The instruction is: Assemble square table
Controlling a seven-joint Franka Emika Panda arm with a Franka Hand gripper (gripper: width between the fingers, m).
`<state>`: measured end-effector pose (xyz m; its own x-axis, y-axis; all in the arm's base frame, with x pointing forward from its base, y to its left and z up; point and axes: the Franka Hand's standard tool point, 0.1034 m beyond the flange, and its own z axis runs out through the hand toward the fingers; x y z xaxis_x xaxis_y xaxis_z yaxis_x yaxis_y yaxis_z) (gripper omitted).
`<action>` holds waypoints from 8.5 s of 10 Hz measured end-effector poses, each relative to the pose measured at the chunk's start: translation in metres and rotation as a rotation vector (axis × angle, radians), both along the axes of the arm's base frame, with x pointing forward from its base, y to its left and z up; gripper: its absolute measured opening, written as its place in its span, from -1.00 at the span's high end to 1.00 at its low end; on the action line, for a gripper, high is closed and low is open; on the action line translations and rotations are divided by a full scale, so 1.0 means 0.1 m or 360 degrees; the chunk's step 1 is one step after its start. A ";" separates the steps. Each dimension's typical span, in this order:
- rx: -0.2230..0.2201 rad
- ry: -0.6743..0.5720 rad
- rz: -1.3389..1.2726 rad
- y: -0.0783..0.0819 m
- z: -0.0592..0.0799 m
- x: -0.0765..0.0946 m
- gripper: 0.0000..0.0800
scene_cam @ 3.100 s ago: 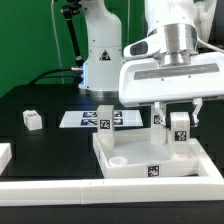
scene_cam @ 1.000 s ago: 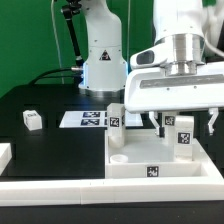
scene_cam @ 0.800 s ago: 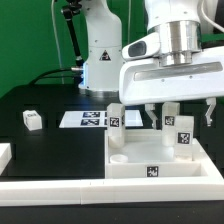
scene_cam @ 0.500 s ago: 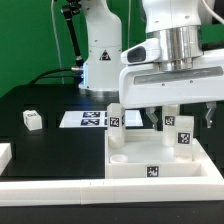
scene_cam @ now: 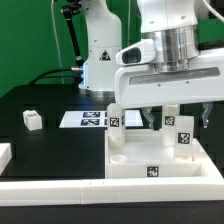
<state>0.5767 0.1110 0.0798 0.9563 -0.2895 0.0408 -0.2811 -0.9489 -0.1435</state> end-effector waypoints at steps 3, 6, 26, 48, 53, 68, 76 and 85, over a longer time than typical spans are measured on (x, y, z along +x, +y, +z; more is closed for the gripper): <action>0.0021 0.0033 -0.0263 0.00 0.00 0.00 0.20; 0.0048 0.0075 -0.0589 0.00 -0.01 0.00 0.28; -0.0064 0.0003 -0.0387 -0.02 -0.03 0.39 -0.62; 0.0118 0.0104 -0.1438 0.08 -0.02 0.47 -0.61; -0.0112 -0.0011 -0.0396 0.07 -0.06 0.46 -0.62; 0.0085 0.0205 -0.2132 0.13 -0.10 0.49 0.28; -0.0065 0.0262 -0.1467 0.09 -0.04 0.45 -0.60; -0.0271 0.0063 -0.0152 0.20 -0.04 0.49 -0.56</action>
Offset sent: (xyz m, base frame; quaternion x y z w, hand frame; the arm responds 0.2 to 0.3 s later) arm 0.0000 0.0000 0.0000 0.0000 0.0000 0.1938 0.9810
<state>0.6254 0.1312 0.0754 0.9266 -0.3713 0.0601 -0.3735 -0.9272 0.0295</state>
